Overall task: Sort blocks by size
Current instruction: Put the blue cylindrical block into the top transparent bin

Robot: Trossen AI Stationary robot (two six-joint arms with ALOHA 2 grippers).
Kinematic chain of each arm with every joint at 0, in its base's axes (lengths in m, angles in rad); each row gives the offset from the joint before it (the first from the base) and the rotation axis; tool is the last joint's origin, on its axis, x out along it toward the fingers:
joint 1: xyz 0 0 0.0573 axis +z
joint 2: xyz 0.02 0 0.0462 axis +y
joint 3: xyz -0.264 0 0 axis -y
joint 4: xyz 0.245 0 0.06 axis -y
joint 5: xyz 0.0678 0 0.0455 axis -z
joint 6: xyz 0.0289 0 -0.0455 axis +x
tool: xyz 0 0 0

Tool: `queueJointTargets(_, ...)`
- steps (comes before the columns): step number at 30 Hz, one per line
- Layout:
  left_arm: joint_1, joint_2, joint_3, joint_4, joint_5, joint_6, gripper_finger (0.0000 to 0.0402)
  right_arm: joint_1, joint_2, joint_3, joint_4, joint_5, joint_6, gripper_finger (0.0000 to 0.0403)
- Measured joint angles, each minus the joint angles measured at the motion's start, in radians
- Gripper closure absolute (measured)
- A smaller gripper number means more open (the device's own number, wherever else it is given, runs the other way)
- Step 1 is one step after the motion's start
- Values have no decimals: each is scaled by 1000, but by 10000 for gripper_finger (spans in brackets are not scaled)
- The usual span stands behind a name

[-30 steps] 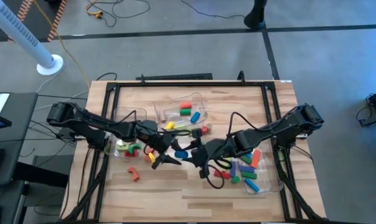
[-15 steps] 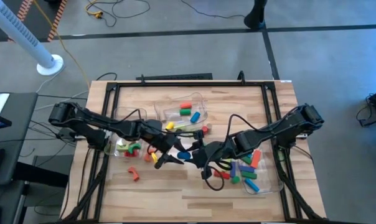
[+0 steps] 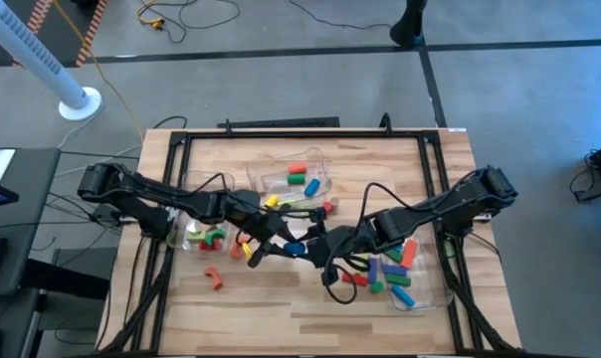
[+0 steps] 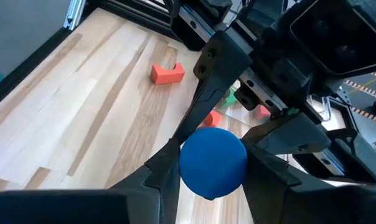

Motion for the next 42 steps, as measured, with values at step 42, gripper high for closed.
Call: queueJointTargets(42,523,49,0,-422,-192,118,270,141,0,-124,-526,-26,684,137)
